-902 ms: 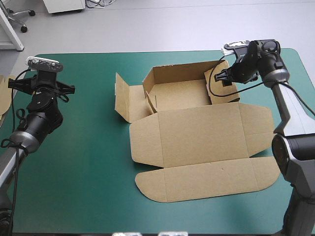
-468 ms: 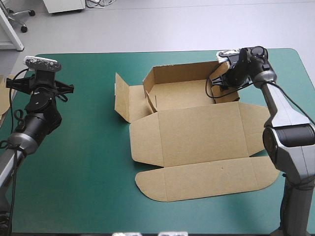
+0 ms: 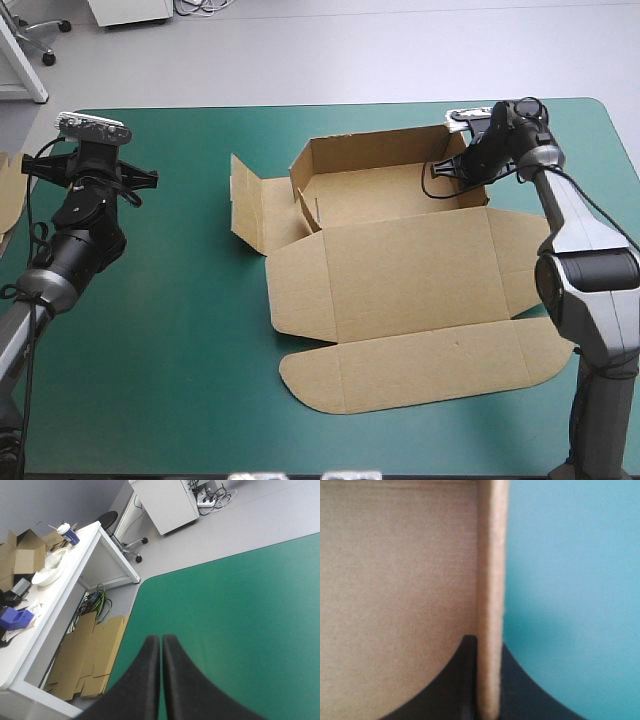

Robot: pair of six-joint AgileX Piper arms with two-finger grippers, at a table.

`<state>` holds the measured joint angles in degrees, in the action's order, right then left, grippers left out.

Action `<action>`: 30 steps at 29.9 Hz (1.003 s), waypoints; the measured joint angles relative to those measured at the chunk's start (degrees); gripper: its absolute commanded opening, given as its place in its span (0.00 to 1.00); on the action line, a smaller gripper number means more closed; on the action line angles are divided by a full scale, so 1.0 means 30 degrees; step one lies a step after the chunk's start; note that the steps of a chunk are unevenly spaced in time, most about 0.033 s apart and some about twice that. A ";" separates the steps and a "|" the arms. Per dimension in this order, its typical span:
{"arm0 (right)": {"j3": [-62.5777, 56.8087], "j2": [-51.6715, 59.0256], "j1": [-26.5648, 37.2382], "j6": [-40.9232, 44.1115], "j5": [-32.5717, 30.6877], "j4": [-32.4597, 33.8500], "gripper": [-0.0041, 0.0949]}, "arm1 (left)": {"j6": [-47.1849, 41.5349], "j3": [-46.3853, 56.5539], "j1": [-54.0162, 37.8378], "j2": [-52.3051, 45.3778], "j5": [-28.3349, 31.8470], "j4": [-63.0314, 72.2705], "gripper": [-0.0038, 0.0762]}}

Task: Fold the box

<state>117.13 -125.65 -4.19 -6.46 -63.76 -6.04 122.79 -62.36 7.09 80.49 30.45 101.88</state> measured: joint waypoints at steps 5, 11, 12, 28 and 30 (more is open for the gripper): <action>0.0000 0.0498 0.1199 -0.0750 -0.0528 -0.0924 0.01 | 0.0000 0.0000 0.0000 0.0580 -0.0412 -0.0037 0.06; -0.0021 0.3115 0.2001 -0.1452 -0.0781 -0.1729 0.01 | 0.0000 0.0000 0.0000 0.2163 -0.0982 -0.0059 0.06; -0.0021 0.3512 0.2085 -0.1492 -0.0880 -0.1892 0.01 | 0.0000 0.0000 0.0000 0.2514 -0.1242 -0.0059 0.06; -0.0021 0.9534 0.2791 -0.1757 -0.2541 -0.2204 0.01 | -0.2251 0.0000 0.0000 0.5778 -0.7581 -0.0452 0.05; -0.0021 1.0108 0.2814 -0.1757 -0.2541 -0.2204 0.01 | -0.2667 0.0000 0.0000 0.6236 -0.8791 -0.0522 0.05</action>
<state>117.06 -95.33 4.25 -11.74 -71.38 -12.65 114.79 -62.36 7.09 99.19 4.08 100.31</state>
